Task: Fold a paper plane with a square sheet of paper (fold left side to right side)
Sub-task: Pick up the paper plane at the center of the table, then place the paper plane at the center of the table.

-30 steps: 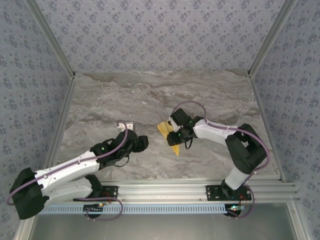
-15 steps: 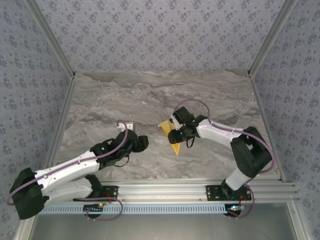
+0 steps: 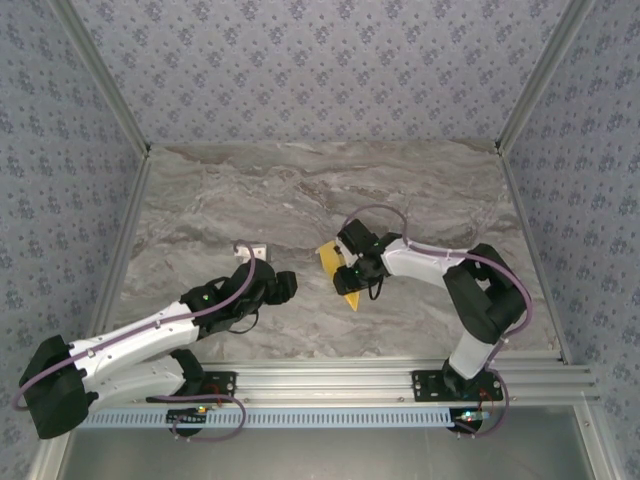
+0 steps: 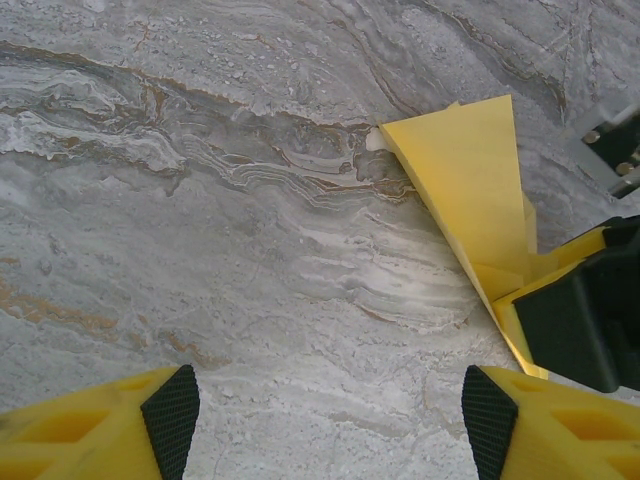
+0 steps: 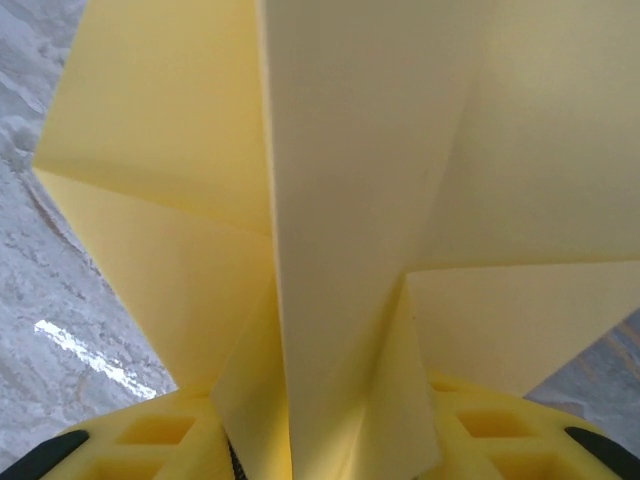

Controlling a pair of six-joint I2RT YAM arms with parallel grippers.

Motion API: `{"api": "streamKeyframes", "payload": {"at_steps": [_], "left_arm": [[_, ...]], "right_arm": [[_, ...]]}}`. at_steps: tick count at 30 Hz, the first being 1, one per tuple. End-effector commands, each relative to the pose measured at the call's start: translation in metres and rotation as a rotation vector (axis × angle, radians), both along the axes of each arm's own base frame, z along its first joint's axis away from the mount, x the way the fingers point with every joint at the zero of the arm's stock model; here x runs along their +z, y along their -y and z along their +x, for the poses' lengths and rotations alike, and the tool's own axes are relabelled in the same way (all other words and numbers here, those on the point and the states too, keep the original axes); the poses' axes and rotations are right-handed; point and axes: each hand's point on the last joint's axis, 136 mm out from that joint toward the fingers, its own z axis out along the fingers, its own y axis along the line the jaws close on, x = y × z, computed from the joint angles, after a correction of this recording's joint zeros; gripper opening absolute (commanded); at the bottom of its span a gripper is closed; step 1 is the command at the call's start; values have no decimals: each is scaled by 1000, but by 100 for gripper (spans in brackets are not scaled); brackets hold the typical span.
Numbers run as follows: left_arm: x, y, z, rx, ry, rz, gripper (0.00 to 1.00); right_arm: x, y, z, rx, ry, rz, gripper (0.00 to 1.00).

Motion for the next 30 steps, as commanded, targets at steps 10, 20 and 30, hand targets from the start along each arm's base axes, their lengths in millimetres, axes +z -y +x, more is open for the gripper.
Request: {"api": "streamKeyframes", "payload": {"at_steps": [10, 20, 30], "left_arm": [[0, -5, 0, 11, 3, 10, 72], [3, -4, -3, -10, 6, -1, 73], [25, 6, -11, -113, 107, -111, 98]], "right_arm": [[-15, 1, 5, -26, -15, -153, 35], [6, 2, 26, -117, 4, -96, 9], [40, 23, 115, -349, 54, -124, 9]]}}
